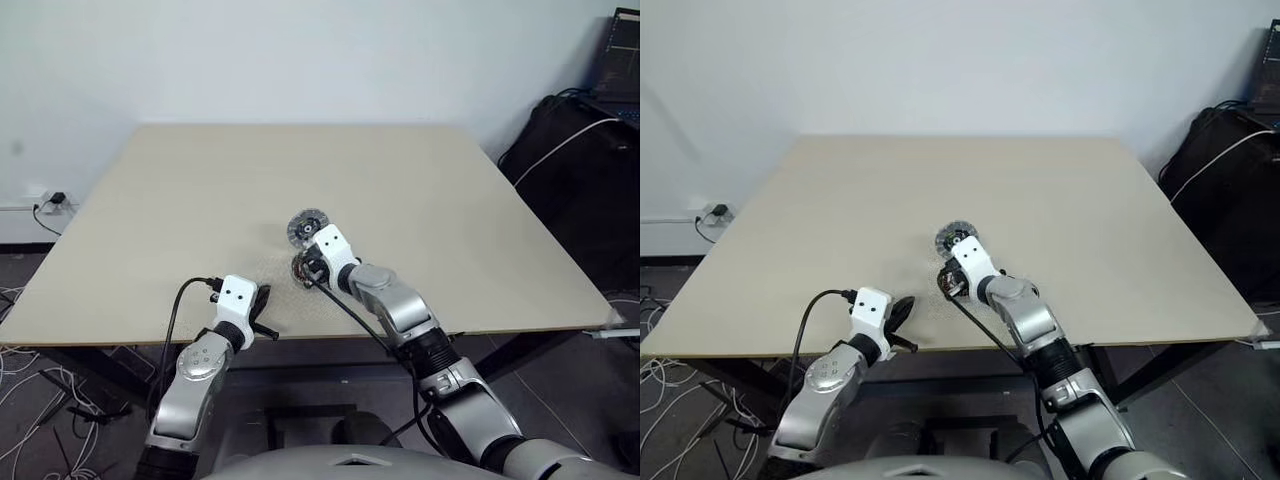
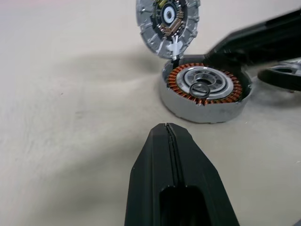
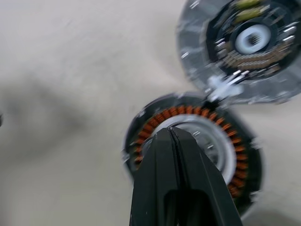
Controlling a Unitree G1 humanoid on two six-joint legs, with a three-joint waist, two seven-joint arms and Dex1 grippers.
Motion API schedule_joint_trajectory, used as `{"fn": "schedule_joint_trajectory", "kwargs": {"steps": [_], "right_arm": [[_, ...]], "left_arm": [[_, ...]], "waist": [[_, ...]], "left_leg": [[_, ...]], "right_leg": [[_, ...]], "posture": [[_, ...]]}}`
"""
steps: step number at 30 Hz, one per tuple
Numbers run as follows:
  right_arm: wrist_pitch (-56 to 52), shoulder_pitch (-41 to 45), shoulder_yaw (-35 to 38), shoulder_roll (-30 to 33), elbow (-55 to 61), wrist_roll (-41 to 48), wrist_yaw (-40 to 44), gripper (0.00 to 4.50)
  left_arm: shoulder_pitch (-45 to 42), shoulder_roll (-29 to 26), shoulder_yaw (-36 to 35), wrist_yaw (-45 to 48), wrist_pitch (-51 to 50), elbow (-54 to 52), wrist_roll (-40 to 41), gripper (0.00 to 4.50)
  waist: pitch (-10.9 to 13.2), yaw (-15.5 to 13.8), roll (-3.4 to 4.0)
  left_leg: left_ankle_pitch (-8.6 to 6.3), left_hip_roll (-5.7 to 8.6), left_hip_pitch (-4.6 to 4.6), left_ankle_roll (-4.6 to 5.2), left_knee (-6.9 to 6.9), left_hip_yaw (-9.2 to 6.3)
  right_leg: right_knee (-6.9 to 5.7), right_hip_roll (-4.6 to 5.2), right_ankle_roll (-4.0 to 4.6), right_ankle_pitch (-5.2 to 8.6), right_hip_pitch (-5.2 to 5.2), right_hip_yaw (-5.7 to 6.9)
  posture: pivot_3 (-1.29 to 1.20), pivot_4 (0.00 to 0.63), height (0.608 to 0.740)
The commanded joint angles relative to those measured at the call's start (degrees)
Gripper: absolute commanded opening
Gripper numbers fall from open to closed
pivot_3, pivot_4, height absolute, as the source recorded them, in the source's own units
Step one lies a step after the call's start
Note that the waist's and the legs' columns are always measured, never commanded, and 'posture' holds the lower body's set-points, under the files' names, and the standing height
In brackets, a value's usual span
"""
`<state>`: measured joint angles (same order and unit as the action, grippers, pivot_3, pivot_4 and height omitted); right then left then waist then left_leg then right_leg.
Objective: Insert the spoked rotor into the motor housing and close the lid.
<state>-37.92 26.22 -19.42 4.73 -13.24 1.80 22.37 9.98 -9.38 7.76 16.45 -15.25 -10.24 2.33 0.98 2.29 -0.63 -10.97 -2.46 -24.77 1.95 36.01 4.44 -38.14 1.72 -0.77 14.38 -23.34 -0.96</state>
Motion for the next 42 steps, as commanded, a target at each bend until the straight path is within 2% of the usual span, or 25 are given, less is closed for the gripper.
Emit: {"fn": "schedule_joint_trajectory", "kwargs": {"steps": [1,16,42], "right_arm": [[0.10,2.43,0.12,-0.70,-0.10,-0.64,0.36,0.03],[0.52,5.16,-0.42,-2.02,-5.76,-2.19,1.24,0.03],[2.06,5.29,0.04,-0.75,-8.59,-6.99,-0.43,0.03]], "left_arm": [[-0.32,-0.14,-0.82,-0.48,2.03,-2.97,0.17,0.00],[0.08,-0.71,-0.17,1.15,3.25,-3.02,0.42,0.00],[-1.07,-0.86,-0.20,0.87,2.01,-2.01,-0.42,0.00]], "waist": [[0.00,0.01,0.00],[0.01,0.13,0.01],[0.00,0.24,0.02]], "left_leg": [[0.00,0.00,-0.01,0.00,0.00,0.01],[0.00,0.00,-0.03,0.00,0.00,0.07],[0.00,-0.01,-0.02,0.00,0.00,0.07]], "right_leg": [[0.00,0.00,0.00,0.00,-0.01,0.00],[0.00,-0.01,-0.01,0.00,-0.05,0.00],[-0.01,-0.01,-0.01,0.00,-0.05,-0.01]], "posture": [[0.00,0.000,0.740],[0.00,0.000,0.740],[0.00,0.000,0.740]]}}
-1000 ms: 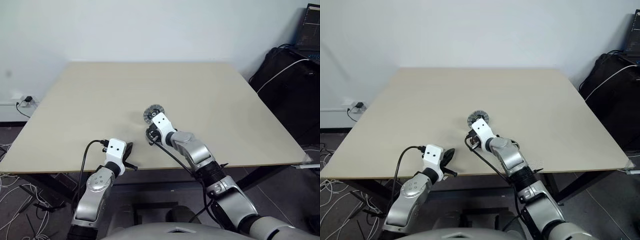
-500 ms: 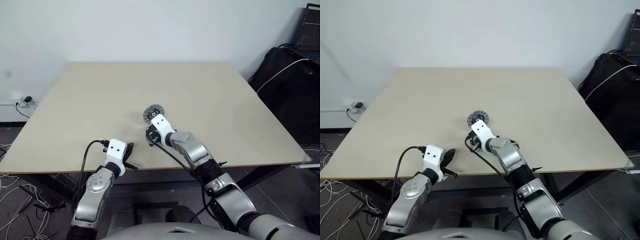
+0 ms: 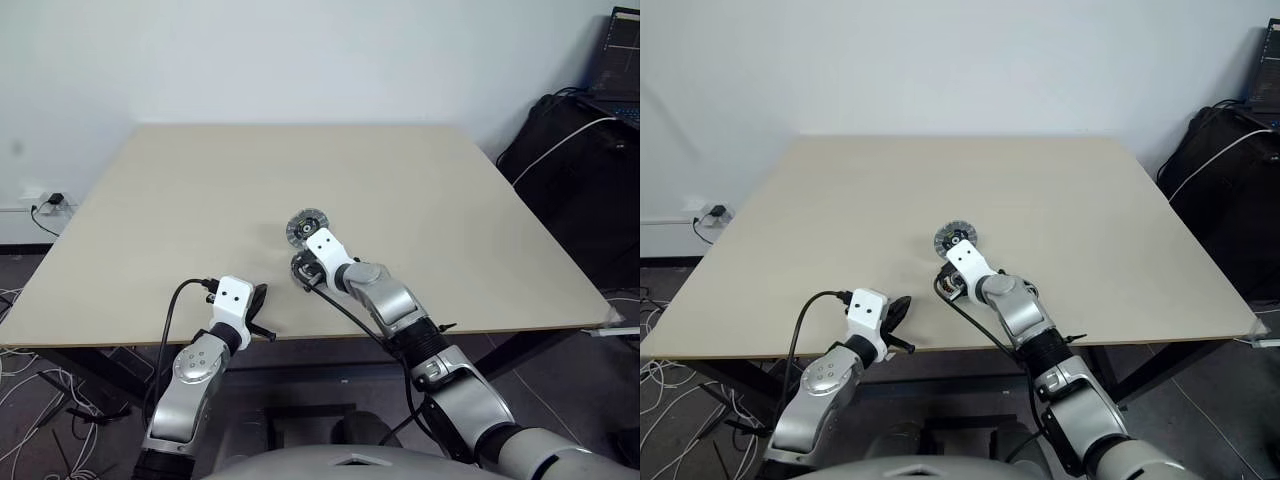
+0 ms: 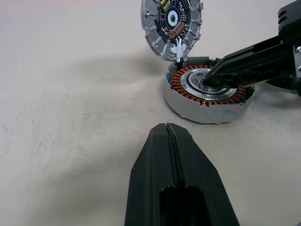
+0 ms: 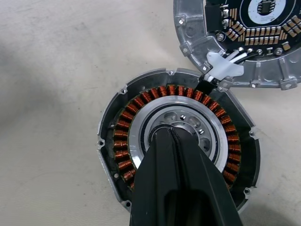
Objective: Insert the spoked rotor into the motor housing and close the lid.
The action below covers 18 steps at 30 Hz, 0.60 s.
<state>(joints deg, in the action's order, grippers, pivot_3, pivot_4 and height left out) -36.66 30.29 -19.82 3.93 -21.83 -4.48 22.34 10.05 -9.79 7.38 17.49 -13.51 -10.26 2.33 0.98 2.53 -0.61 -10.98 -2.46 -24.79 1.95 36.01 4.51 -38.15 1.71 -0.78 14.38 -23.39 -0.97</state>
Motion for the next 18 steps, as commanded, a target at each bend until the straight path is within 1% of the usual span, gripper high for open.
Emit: {"fn": "schedule_joint_trajectory", "kwargs": {"steps": [1,18], "right_arm": [[0.91,1.18,0.49,0.02,-0.07,-0.71,-0.48,0.03],[3.02,1.75,1.14,-0.75,-2.40,-1.29,-1.39,0.03]], "left_arm": [[-1.18,-0.46,0.18,-0.19,0.26,-1.94,-0.45,0.00],[-1.16,-0.16,0.37,-0.45,0.16,-1.90,-0.42,0.00]], "waist": [[0.00,0.00,0.00],[0.00,0.13,0.00]], "left_leg": [[0.00,0.00,0.00,0.00,0.00,0.00],[0.00,0.00,0.00,0.00,0.00,0.00]], "right_leg": [[0.00,0.00,0.00,0.00,0.00,0.00],[-0.01,0.00,0.00,0.00,0.01,0.00]], "posture": [[0.00,0.000,0.740],[0.00,0.000,0.740]]}}
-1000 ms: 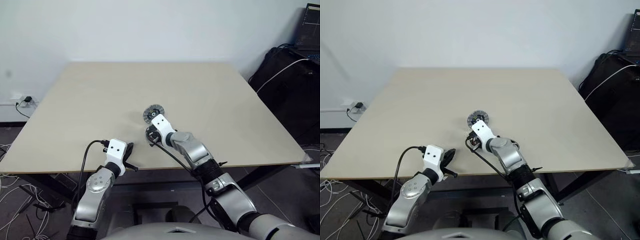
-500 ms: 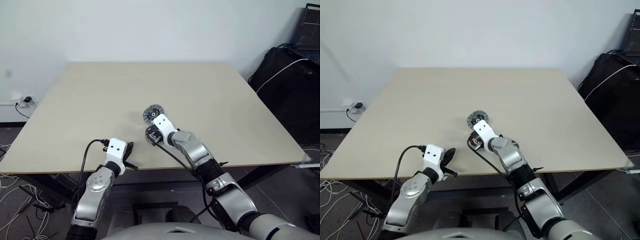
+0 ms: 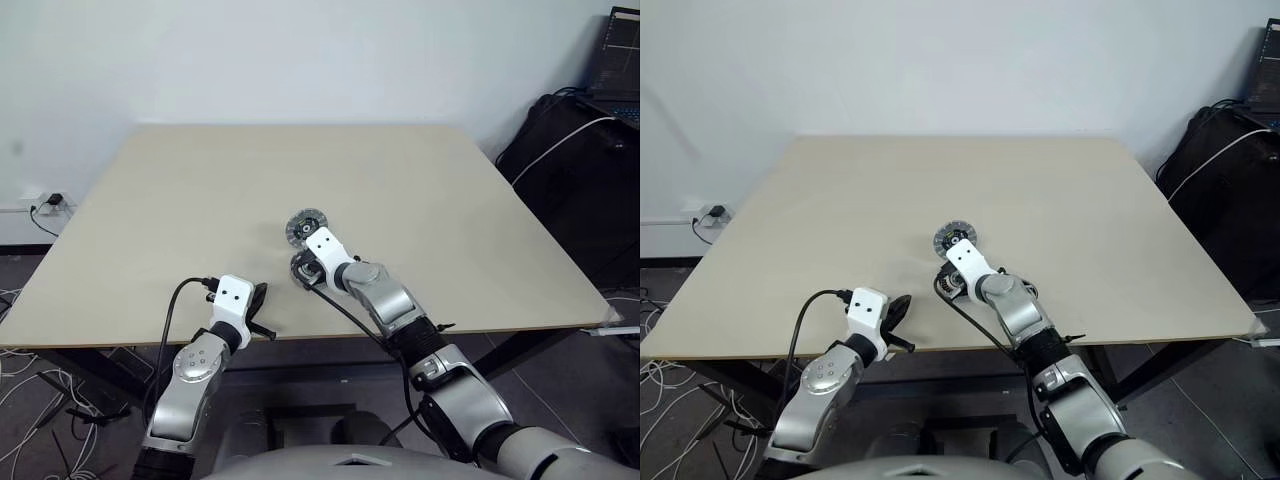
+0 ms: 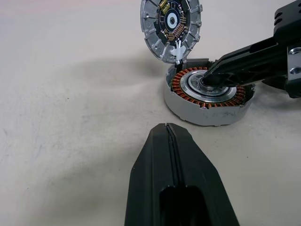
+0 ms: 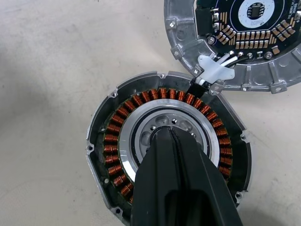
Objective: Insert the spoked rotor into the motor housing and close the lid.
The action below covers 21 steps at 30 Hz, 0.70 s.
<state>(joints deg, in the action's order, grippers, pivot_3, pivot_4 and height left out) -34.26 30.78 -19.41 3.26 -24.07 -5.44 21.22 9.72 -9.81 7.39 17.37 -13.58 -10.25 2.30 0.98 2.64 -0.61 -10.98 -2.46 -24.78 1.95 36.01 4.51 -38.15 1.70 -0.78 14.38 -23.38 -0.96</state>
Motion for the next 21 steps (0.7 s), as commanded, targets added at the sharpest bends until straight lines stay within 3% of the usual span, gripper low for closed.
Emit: {"fn": "schedule_joint_trajectory", "kwargs": {"steps": [1,21], "right_arm": [[0.68,1.29,0.74,-0.05,-0.27,-0.39,-0.29,0.03],[0.71,0.71,0.19,0.72,0.45,-1.01,1.47,0.03]], "left_arm": [[-0.84,-0.12,0.36,-0.38,0.25,-1.90,-0.42,0.00],[-0.64,0.04,0.75,-1.09,0.52,-2.07,-0.30,0.00]], "waist": [[0.00,0.03,0.00],[0.00,0.09,0.01]], "left_leg": [[0.00,0.00,0.00,0.00,0.00,0.00],[0.00,0.00,0.00,0.00,0.00,0.00]], "right_leg": [[0.00,0.00,0.00,0.00,0.00,0.00],[0.00,0.00,0.00,0.00,0.00,0.00]], "posture": [[0.00,0.000,0.740],[0.00,0.000,0.740]]}}
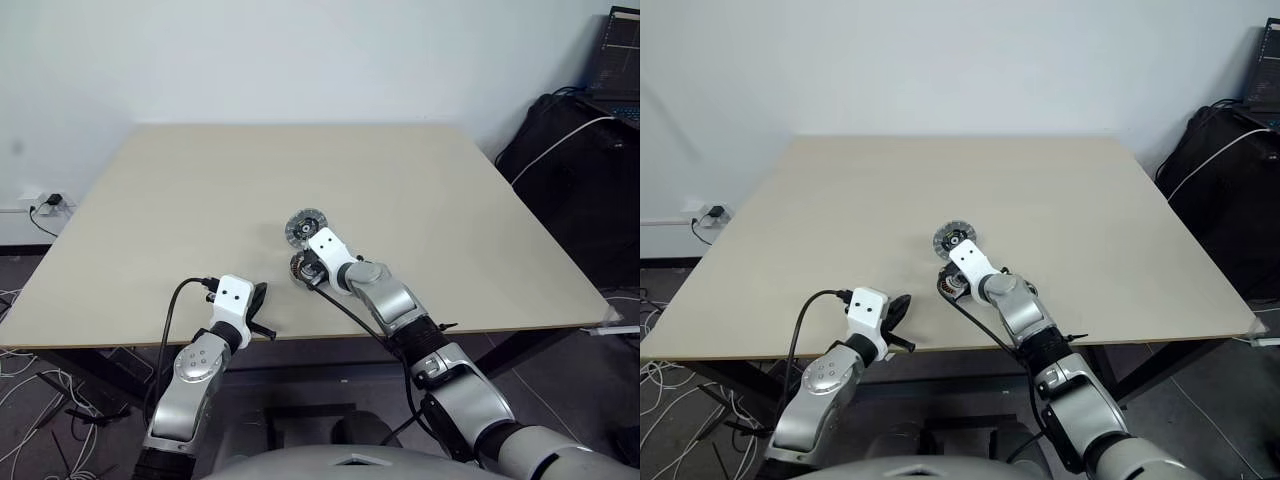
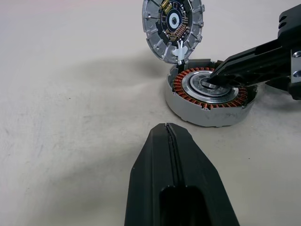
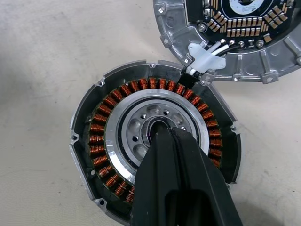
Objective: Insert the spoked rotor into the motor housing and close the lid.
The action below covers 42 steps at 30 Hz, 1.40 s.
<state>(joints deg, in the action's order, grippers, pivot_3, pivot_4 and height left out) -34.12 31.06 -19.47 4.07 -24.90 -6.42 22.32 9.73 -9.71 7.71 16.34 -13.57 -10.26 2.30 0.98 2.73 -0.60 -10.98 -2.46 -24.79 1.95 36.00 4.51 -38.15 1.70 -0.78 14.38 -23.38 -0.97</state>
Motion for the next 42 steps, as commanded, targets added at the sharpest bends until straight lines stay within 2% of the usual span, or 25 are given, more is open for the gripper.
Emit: {"fn": "schedule_joint_trajectory", "kwargs": {"steps": [1,14,31,37,42], "right_arm": [[1.10,0.29,0.51,-0.18,1.53,0.17,0.33,0.03],[2.21,-0.77,-0.24,-1.06,2.48,0.43,1.93,0.03],[3.43,0.00,1.66,-1.28,1.15,-1.09,-3.66,0.03],[4.56,-4.52,6.27,0.81,9.96,1.87,-3.43,0.03],[0.69,-12.13,10.85,6.28,22.71,5.37,-0.48,0.03]], "left_arm": [[-0.63,-0.05,0.46,-0.08,0.51,-2.07,-0.30,0.00],[-0.44,0.07,0.79,-0.38,0.38,-1.91,-0.26,0.00],[-0.44,0.29,1.06,-0.35,0.49,-1.69,-0.27,0.00],[-0.42,0.16,1.07,-0.35,0.93,-1.80,-0.45,0.00],[0.11,-0.24,0.98,-0.14,0.97,-2.12,-0.35,0.00]], "waist": [[0.00,0.01,0.00],[0.00,0.33,0.01],[0.01,0.74,0.02],[0.02,0.40,0.03],[0.03,0.11,0.04]], "left_leg": [[0.00,0.00,0.00,0.00,0.00,0.00],[0.00,0.00,-0.01,0.00,-0.01,0.00],[0.00,0.00,-0.01,0.00,-0.02,0.00],[0.00,0.01,-0.04,0.00,-0.02,0.00],[0.00,0.01,-0.12,0.00,-0.02,-0.01]], "right_leg": [[0.00,0.00,0.00,0.00,0.00,0.00],[0.00,-0.01,0.00,0.00,-0.01,0.00],[0.00,0.00,0.00,0.00,-0.02,0.00],[0.02,0.01,0.00,0.00,-0.01,0.01],[0.07,0.02,-0.01,0.01,-0.08,0.00]], "posture": [[0.00,0.000,0.740],[0.00,0.000,0.740],[0.00,0.000,0.740],[0.00,0.000,0.740],[0.00,0.000,0.740]]}}
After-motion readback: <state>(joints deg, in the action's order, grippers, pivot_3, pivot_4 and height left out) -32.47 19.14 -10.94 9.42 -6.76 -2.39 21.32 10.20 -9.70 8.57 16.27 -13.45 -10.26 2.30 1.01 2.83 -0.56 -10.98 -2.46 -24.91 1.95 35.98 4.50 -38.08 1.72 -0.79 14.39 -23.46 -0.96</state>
